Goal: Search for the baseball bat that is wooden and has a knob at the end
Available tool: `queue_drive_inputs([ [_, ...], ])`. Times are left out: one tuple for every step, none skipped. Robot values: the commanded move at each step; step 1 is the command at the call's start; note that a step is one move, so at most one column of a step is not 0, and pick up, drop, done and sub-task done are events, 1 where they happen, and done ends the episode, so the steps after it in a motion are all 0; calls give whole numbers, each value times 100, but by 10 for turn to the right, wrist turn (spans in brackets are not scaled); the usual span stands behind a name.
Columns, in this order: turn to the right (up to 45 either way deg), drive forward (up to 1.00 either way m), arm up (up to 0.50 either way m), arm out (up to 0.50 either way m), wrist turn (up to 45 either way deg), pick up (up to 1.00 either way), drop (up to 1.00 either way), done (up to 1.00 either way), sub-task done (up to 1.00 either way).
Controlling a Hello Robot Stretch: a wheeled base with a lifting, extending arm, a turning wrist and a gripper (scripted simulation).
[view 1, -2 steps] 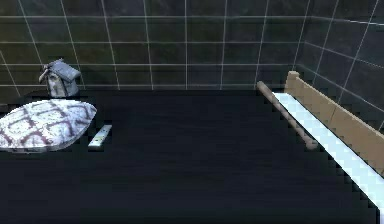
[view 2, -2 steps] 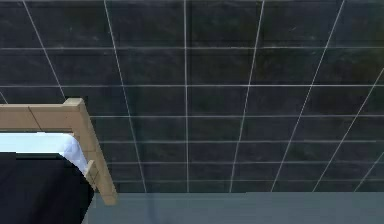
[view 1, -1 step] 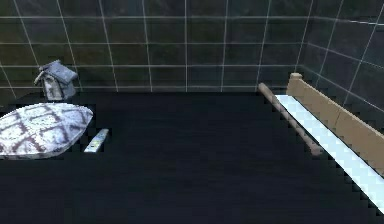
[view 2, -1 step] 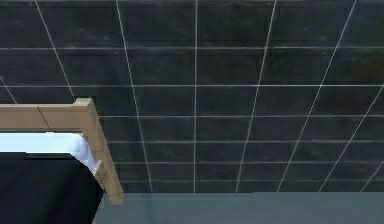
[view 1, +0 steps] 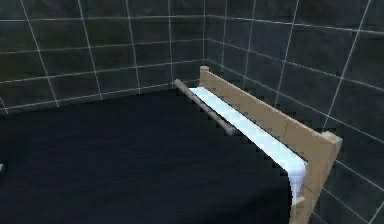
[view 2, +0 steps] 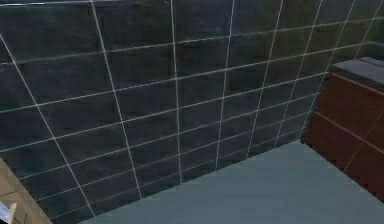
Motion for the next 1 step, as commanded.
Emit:
queue_drive_inputs([
  [0,0,0,0,0,0,0,100,0],
])
